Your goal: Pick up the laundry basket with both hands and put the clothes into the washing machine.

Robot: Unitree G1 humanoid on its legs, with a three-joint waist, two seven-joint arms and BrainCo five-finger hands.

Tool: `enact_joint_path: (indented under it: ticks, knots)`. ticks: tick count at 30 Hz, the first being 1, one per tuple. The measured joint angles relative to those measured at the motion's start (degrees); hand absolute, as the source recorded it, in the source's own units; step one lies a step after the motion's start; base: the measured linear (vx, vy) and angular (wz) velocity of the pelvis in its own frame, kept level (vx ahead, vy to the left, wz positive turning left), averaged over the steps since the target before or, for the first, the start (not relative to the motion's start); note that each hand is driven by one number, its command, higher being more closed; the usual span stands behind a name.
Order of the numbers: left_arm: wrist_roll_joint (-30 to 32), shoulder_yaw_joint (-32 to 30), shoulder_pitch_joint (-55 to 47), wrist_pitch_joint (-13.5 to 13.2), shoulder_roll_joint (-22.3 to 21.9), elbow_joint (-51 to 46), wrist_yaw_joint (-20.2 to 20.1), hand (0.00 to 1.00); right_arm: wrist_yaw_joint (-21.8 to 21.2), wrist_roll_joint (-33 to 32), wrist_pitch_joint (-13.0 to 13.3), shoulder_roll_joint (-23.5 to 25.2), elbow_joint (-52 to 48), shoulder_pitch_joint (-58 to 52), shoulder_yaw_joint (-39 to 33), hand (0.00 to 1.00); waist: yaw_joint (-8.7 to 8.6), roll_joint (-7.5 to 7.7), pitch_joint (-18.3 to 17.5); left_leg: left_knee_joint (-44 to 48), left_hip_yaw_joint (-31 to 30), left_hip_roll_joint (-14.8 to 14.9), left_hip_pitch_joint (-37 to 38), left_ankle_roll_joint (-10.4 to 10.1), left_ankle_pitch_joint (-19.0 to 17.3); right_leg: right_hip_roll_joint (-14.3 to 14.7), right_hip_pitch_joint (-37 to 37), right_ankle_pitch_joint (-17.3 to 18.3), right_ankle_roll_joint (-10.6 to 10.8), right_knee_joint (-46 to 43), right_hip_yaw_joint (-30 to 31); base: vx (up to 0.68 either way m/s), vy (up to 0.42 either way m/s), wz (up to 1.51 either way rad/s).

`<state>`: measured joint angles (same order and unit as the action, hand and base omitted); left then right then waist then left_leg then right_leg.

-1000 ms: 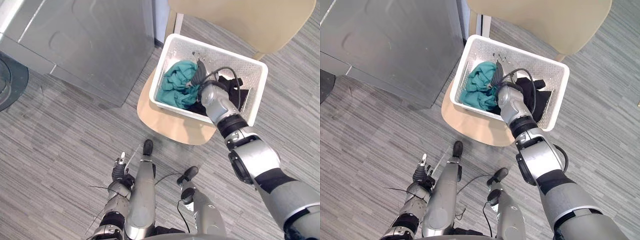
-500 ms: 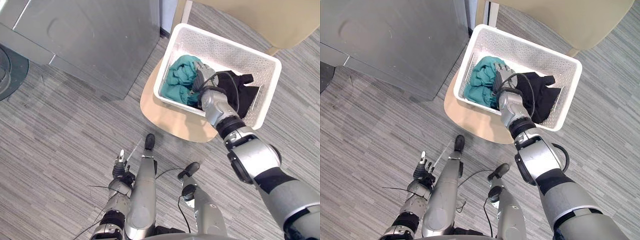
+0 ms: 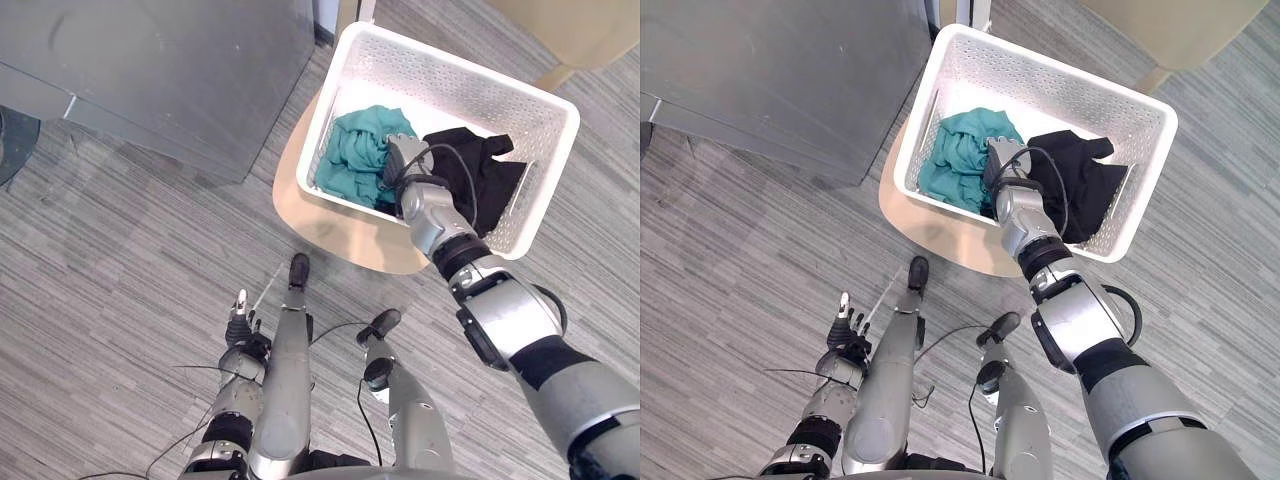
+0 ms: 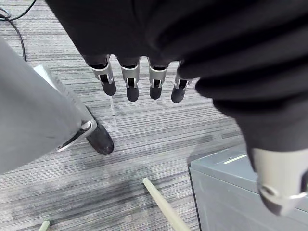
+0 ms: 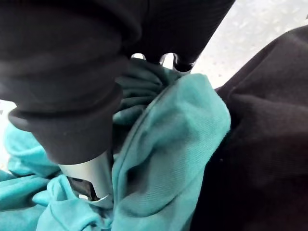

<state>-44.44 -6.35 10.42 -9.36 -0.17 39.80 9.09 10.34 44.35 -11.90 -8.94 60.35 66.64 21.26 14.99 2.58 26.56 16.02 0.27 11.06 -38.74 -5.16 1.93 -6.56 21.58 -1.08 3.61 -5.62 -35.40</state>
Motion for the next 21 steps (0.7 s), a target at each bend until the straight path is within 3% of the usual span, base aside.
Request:
enact_joint_path:
  ticks: [12,18,21]
  knots:
    - [-0.01,-0.05,0.38,-1.04,-2.07,-1.03,0.99,0.0,5.0,-2.05,-1.21,1.15,-1.47,-0.89,-3.77,1.0,-0.05,-0.01,0.0,-0.14,0.55,0.11,0.7,-0.24,0.2,-0.12,-0.37,0.0,0.0,-0.13,0.26,-0.01,0.04,-0.01]
    - [0.14,-0.08,0.36,-1.06,-2.45,0.08,0.93,0.0,7.3,-4.32,-2.16,0.66,-13.24,-1.52,-7.43,1.0,-0.48,-0.01,0.0,-1.33,0.83,0.19,3.82,-0.35,0.96,-0.14,-2.86,0.06,-0.09,-0.27,0.29,-0.04,0.036,0.02]
    - [0.35,-0.18,0.35,-1.05,-2.31,0.74,0.91,0.0,8.89,-5.26,-2.09,1.94,-22.29,-1.66,-10.01,1.0,-1.49,0.0,0.0,-1.44,0.88,0.23,5.06,-0.37,0.98,-0.19,-3.87,0.35,-0.52,-0.68,0.32,-0.05,0.043,0.01]
